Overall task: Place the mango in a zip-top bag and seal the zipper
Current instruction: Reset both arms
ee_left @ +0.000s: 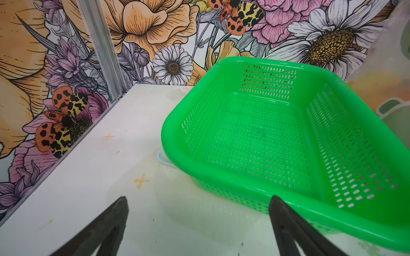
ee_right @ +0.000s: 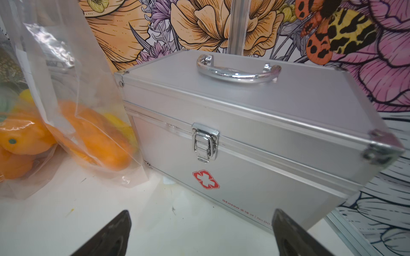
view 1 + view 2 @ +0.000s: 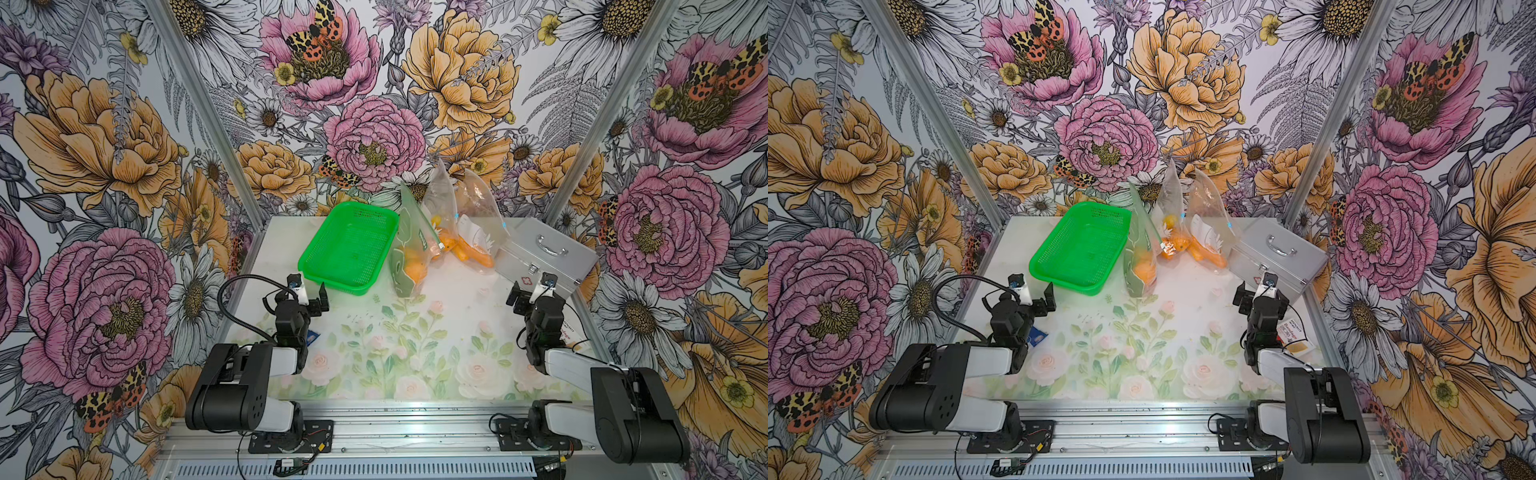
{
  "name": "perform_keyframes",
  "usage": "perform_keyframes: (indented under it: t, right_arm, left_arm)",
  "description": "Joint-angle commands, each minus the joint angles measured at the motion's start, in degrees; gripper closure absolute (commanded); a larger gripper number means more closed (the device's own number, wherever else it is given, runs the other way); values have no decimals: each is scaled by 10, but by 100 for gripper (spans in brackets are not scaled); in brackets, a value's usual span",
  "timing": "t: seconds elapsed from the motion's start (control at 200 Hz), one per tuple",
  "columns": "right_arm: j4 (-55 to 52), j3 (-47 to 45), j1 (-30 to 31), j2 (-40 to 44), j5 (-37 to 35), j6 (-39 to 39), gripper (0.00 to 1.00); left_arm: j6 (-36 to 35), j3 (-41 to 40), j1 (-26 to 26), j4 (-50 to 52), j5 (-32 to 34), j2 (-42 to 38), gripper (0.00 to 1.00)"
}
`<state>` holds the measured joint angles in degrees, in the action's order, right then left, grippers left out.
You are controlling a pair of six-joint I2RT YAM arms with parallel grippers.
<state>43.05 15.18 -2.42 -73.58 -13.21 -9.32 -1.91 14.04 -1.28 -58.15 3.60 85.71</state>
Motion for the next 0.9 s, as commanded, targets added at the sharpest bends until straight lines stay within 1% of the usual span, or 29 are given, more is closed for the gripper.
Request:
perform_keyframes:
  t: [0.0, 0.05, 0.115, 0.155, 0.195, 0.22, 0.27, 0.32, 0.375, 0.465, 0.896]
  right_arm:
    - [62, 17, -7, -38, 57, 12, 1]
    - [75, 23, -9, -62, 70, 15, 1]
    - [112, 22, -10, -98, 85, 19, 1]
    - [125, 24, -11, -114, 96, 23, 1]
    - [135, 26, -11, -130, 108, 27, 1]
    - [140, 28, -10, -138, 113, 30, 1]
    - [113, 38, -10, -131, 117, 31, 1]
    - [99, 47, -11, -136, 109, 28, 1]
    - [56, 68, -10, -137, 94, 23, 1]
    - [55, 71, -3, -138, 85, 26, 1]
    - [44, 77, 11, -139, 68, 40, 1]
  left_arm:
    - [5, 12, 25, -85, -46, 35, 1]
    - [16, 27, 42, -33, -69, 21, 1]
    - [23, 49, 57, -21, -108, 36, 1]
    - [21, 70, 65, 32, -133, 31, 1]
    - [19, 71, 56, 32, -114, 32, 1]
    - [19, 71, 56, 34, -113, 32, 1]
    - [19, 72, 57, 36, -112, 32, 1]
    - [19, 72, 55, 35, -112, 32, 1]
    - [18, 72, 54, 36, -106, 32, 1]
    - [27, 71, 51, 35, -70, 31, 1]
    - [25, 72, 50, 36, -73, 31, 1]
